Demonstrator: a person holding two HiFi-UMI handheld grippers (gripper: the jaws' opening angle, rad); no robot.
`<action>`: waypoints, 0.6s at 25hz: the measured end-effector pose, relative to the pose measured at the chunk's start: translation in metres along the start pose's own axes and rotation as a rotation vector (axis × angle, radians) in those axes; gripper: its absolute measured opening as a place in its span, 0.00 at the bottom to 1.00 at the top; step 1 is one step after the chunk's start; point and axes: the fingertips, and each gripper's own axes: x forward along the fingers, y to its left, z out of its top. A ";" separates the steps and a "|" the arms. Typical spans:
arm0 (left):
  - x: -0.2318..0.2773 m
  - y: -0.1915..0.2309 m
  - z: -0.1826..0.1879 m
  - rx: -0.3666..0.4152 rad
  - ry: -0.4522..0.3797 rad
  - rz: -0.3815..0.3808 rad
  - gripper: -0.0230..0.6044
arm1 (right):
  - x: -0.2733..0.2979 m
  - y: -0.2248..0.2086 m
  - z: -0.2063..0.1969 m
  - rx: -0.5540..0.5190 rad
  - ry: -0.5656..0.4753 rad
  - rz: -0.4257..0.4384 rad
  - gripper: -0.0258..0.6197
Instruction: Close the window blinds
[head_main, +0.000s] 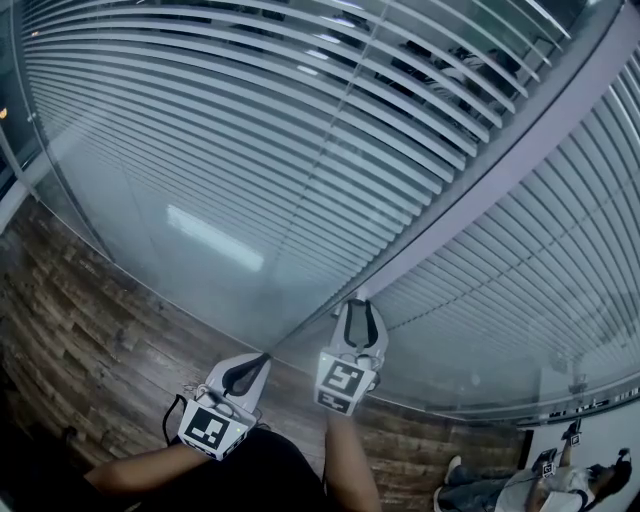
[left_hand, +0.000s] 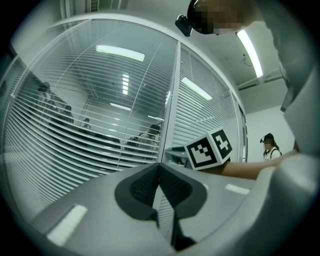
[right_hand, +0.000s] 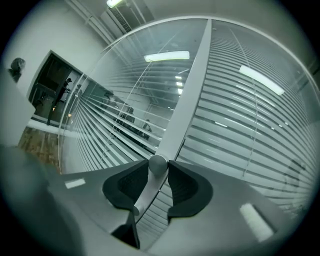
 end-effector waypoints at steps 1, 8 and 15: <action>-0.001 0.001 -0.001 -0.001 0.001 0.002 0.03 | 0.001 0.000 0.000 -0.008 0.000 -0.001 0.24; 0.003 -0.002 0.004 0.009 0.003 0.011 0.03 | 0.005 -0.004 0.002 -0.388 -0.006 -0.003 0.24; 0.012 -0.014 0.005 0.020 0.007 -0.002 0.03 | 0.007 -0.007 0.004 -0.164 -0.022 0.098 0.27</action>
